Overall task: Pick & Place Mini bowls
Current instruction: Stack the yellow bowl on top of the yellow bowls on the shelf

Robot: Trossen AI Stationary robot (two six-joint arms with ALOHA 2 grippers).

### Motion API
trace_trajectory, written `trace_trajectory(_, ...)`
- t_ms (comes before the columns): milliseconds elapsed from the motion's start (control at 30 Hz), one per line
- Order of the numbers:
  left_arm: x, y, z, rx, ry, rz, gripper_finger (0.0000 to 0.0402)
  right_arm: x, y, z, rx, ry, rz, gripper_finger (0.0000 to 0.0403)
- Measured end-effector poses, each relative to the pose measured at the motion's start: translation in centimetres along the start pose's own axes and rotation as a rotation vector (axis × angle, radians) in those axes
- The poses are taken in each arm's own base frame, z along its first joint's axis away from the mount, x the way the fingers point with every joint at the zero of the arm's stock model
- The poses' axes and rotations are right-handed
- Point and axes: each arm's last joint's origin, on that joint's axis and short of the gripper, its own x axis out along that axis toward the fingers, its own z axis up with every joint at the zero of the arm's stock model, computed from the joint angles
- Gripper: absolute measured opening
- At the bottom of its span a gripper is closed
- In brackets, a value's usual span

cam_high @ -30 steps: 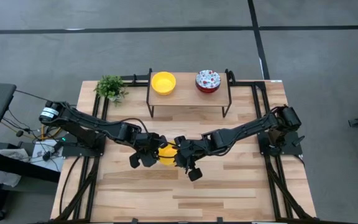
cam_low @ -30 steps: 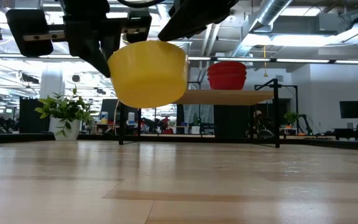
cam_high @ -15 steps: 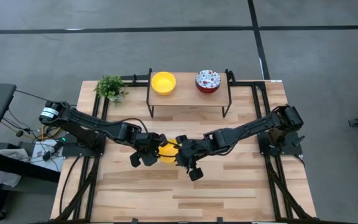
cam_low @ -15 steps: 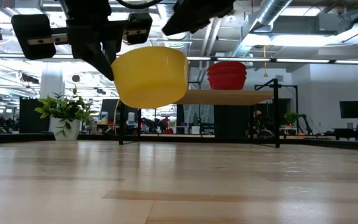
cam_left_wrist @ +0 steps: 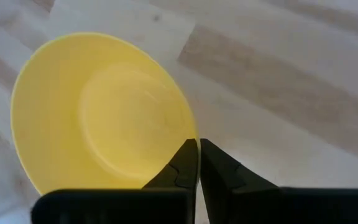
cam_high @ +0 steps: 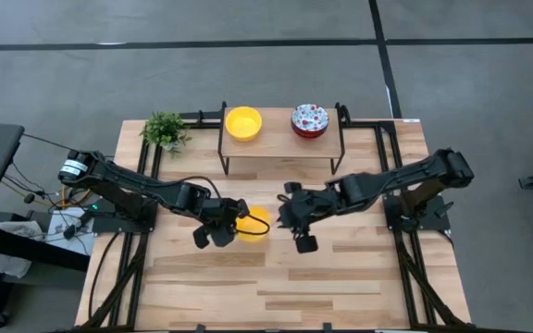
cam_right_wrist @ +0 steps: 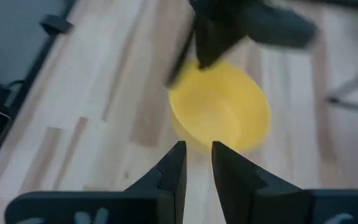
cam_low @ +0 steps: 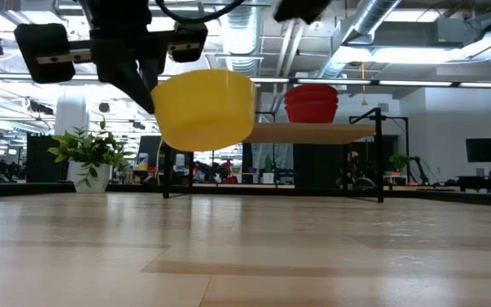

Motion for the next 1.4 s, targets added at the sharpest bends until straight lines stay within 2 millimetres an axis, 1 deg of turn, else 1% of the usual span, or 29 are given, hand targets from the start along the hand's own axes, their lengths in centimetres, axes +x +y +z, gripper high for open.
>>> trace_trajectory(67,0.0,0.1,-0.1,-0.005,0.035,0.026,0.0009,-0.9,-0.2,-0.4,0.047,0.037,-0.032,0.0067)
trace_trajectory(233,-0.1,0.5,-0.6,-0.106,0.164,0.137,0.0009,-2.6,-0.3,-2.0,0.193,0.161,-0.091,0.0067)
trace_trajectory(300,-0.5,0.6,-0.8,-0.132,0.176,0.161,0.0010,-3.1,-0.2,-2.7,0.256,0.192,-0.100,0.0067)
trace_trajectory(400,-1.6,0.8,-0.8,-0.154,0.153,0.196,0.0010,-3.3,0.0,-3.6,0.319,0.214,-0.107,0.0067)
trace_trajectory(467,-2.7,0.9,-0.9,-0.179,0.130,0.227,0.0010,-3.3,0.4,-4.2,0.332,0.198,-0.106,0.0067)
trace_trajectory(567,-4.7,1.1,-1.2,-0.227,0.098,0.294,0.0010,-3.1,0.9,-4.8,0.341,0.119,-0.132,0.0067)
trace_trajectory(767,-9.5,2.0,-2.2,-0.375,0.024,0.437,0.0010,-2.7,2.0,-5.9,0.370,-0.093,-0.191,0.0067)
trace_trajectory(833,-11.2,2.4,-2.4,-0.411,0.004,0.481,0.0010,-2.4,2.4,-6.5,0.388,-0.140,-0.206,0.0067)
trace_trajectory(1000,-15.3,3.7,-2.3,-0.454,-0.042,0.571,0.0010,-1.6,3.3,-7.9,0.457,-0.180,-0.224,0.0067)
trace_trajectory(1133,-18.2,5.4,-2.2,-0.530,-0.044,0.580,0.0010,-0.9,4.1,-8.9,0.505,-0.181,-0.253,0.0067)
trace_trajectory(1267,-20.1,7.6,-2.5,-0.590,-0.009,0.560,0.0010,-0.5,4.9,-9.7,0.514,-0.206,-0.270,0.0067)
trace_trajectory(1333,-20.5,8.7,-3.0,-0.621,0.034,0.550,0.0010,-0.1,5.2,-10.3,0.510,-0.212,-0.261,0.0067)
trace_trajectory(1400,-20.6,9.9,-3.6,-0.654,0.082,0.537,0.0010,0.1,5.3,-10.7,0.511,-0.221,-0.253,0.0067)
